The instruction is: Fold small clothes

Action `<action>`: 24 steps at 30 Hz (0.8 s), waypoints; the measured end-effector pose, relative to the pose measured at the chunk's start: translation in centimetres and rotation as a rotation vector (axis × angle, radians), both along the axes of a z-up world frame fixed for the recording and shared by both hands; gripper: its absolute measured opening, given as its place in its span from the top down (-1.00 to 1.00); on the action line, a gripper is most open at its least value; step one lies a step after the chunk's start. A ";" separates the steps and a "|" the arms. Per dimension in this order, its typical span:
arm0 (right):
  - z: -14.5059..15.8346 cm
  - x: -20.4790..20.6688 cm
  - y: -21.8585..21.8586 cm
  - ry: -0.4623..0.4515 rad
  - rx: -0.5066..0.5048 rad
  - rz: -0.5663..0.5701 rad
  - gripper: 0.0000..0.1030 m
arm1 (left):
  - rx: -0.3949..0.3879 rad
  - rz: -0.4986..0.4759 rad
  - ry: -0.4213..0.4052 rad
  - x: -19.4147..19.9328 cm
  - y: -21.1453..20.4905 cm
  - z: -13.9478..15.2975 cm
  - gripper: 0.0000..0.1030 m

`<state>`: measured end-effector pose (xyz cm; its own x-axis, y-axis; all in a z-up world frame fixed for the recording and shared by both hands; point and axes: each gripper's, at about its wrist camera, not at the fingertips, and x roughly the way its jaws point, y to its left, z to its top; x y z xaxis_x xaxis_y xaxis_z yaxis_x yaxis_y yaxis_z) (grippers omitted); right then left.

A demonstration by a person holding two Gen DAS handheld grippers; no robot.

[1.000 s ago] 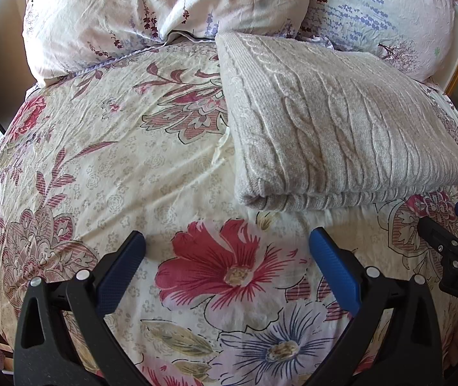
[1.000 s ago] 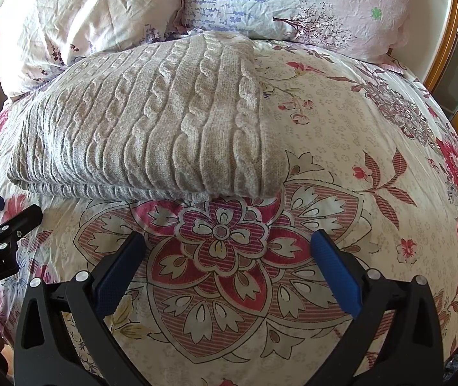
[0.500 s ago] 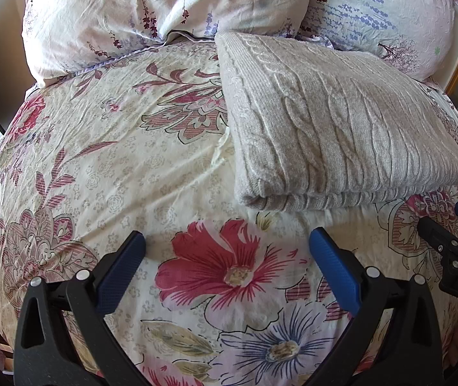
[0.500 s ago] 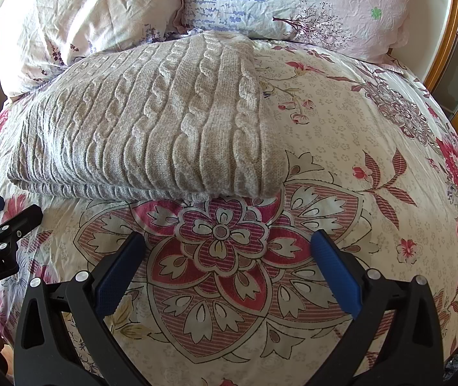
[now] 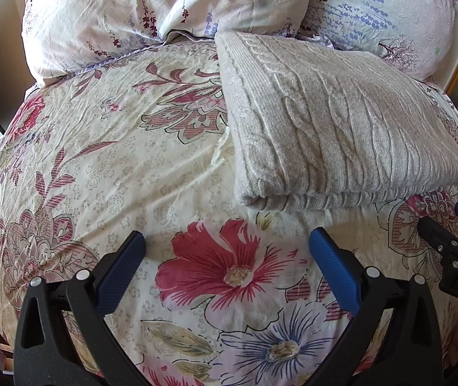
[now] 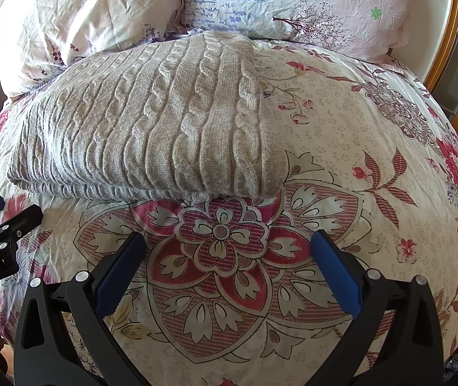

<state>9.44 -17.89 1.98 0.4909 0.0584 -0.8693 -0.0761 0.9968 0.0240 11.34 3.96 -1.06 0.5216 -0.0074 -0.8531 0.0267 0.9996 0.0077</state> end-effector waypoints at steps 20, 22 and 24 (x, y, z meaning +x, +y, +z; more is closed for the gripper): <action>0.0 0.0 0.0 0.001 0.000 0.000 -0.97 | -0.002 -0.005 0.007 0.0 0.1 -0.1 -0.97; 0.0 0.0 0.0 0.001 0.000 0.000 -0.97 | -0.003 -0.007 0.013 0.0 0.1 -0.2 -0.97; 0.0 0.0 0.0 0.000 0.000 -0.001 -0.97 | -0.004 -0.011 0.020 0.1 0.2 -0.2 -0.97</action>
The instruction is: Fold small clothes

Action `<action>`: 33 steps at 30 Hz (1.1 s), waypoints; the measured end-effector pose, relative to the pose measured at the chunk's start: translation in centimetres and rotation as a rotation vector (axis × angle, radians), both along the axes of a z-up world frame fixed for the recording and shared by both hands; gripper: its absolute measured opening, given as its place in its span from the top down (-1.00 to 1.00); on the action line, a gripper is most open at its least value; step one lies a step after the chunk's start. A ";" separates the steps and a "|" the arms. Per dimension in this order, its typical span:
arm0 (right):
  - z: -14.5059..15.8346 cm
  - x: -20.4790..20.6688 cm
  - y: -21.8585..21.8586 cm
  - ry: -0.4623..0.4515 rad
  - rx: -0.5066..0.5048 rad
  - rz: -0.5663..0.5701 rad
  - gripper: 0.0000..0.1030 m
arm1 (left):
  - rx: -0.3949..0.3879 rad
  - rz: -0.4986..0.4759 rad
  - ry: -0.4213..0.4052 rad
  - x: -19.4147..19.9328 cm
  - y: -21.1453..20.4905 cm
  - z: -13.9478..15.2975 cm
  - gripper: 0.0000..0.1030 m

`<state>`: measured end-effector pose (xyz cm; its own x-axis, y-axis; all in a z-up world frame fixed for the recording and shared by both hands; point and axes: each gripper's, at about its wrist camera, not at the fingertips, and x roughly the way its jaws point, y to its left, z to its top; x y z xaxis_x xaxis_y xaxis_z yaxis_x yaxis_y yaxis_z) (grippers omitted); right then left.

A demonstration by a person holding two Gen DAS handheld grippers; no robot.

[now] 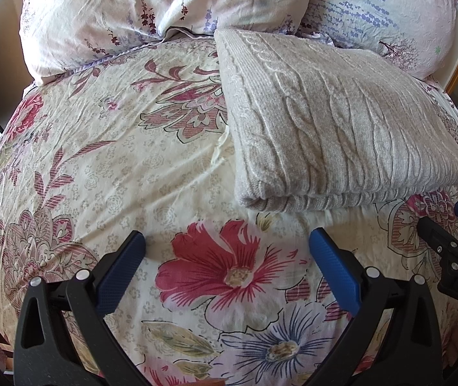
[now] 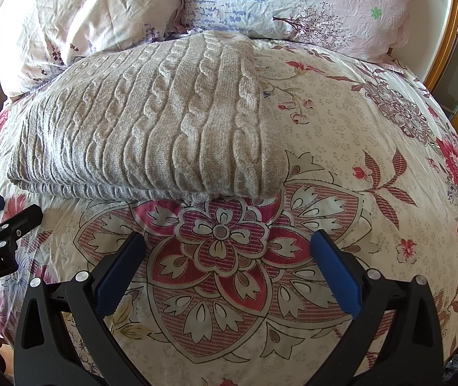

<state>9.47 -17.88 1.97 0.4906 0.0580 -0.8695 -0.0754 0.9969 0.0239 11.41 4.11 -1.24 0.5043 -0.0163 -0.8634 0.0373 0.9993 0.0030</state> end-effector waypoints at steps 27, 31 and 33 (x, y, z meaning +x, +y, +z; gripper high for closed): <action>0.0 0.0 0.0 0.001 0.000 0.000 -0.97 | -0.007 -0.027 0.024 0.8 0.6 0.0 -0.97; 0.0 0.1 0.0 0.001 0.000 -0.001 -0.97 | -0.007 -0.029 0.028 0.8 0.6 -0.1 -0.97; 0.0 0.1 0.0 0.001 0.000 -0.001 -0.97 | -0.007 -0.030 0.030 0.8 0.7 -0.1 -0.97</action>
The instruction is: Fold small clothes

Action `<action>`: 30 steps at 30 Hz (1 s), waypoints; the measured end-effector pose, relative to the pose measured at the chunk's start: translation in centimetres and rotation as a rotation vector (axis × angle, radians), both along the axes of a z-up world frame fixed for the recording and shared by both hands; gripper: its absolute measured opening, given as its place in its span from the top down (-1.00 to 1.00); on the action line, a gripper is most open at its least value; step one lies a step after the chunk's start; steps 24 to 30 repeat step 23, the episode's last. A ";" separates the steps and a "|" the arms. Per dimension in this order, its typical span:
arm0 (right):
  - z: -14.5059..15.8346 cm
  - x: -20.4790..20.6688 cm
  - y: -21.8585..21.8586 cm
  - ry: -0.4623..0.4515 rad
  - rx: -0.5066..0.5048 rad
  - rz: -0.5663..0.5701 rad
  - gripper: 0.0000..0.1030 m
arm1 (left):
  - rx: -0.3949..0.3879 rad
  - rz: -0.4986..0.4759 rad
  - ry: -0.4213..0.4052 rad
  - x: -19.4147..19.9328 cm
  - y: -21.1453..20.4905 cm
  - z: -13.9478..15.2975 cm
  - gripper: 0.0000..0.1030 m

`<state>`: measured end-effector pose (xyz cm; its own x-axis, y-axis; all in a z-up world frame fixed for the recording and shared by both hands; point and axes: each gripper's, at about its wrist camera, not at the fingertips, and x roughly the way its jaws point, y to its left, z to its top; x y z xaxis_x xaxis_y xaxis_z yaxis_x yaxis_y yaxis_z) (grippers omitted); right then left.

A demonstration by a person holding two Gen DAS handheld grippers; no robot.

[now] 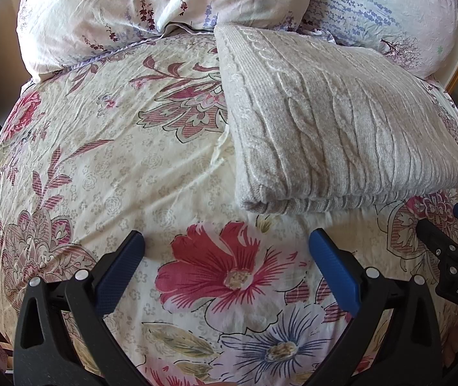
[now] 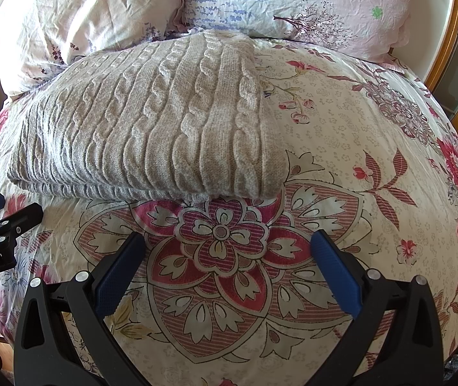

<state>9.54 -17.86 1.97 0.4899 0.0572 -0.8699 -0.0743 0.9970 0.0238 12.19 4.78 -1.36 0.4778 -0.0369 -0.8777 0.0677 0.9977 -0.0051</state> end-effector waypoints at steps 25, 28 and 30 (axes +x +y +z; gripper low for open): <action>0.0 0.0 0.0 0.001 0.000 0.000 -0.97 | 0.003 -0.012 0.019 0.5 0.2 -0.1 -0.97; 0.0 0.0 0.0 0.001 0.000 0.000 -0.97 | 0.003 -0.012 0.019 0.5 0.2 -0.1 -0.97; 0.0 0.0 0.0 0.001 0.000 0.000 -0.97 | 0.003 -0.012 0.019 0.5 0.2 -0.1 -0.97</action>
